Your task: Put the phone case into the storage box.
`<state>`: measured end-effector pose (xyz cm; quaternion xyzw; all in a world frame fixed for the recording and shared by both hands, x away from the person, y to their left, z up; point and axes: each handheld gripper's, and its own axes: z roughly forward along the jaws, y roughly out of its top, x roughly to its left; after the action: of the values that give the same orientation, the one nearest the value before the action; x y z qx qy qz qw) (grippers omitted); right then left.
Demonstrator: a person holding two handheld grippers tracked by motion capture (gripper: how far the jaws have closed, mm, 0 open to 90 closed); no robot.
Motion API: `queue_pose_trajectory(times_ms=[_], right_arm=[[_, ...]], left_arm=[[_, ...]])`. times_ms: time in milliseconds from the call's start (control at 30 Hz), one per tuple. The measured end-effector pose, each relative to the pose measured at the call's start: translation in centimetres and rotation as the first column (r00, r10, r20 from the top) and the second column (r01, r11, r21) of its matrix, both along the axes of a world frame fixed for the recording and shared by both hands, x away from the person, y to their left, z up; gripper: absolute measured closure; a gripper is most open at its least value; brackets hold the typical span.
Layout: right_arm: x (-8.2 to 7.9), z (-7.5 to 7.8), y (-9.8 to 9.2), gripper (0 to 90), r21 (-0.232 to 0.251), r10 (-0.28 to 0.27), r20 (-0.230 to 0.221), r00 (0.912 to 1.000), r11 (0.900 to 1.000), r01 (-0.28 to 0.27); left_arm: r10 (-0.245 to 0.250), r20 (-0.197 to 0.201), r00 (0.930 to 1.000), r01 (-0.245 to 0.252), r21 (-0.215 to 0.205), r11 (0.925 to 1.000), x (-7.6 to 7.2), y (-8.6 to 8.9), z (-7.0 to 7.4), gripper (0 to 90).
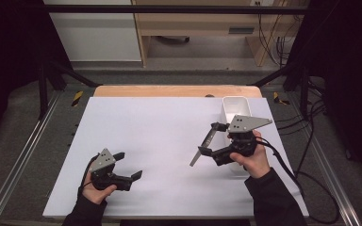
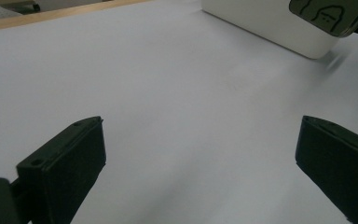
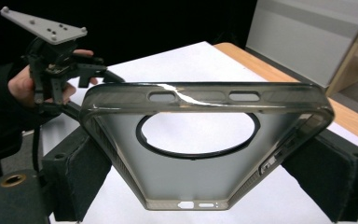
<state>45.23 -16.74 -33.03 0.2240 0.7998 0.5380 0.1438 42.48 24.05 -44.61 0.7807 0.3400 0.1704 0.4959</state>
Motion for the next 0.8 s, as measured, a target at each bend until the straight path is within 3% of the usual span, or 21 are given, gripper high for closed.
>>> queue_pose_trajectory(times_ms=[333,800], right_arm=[[0.7,1.2,-0.8,11.9,0.011,-0.080,0.011,0.9967,0.997,0.080],[1.7,2.8,-1.8,11.8,0.024,-0.185,0.026,0.9823,0.982,0.185]], left_arm=[[0.043,0.008,0.9991,-0.043,0.008,0.9991,0.1,1.1,-0.3,1.2],[0.084,0.025,0.9961,-0.085,0.023,0.9961,0.2,2.1,-0.7,0.9]])
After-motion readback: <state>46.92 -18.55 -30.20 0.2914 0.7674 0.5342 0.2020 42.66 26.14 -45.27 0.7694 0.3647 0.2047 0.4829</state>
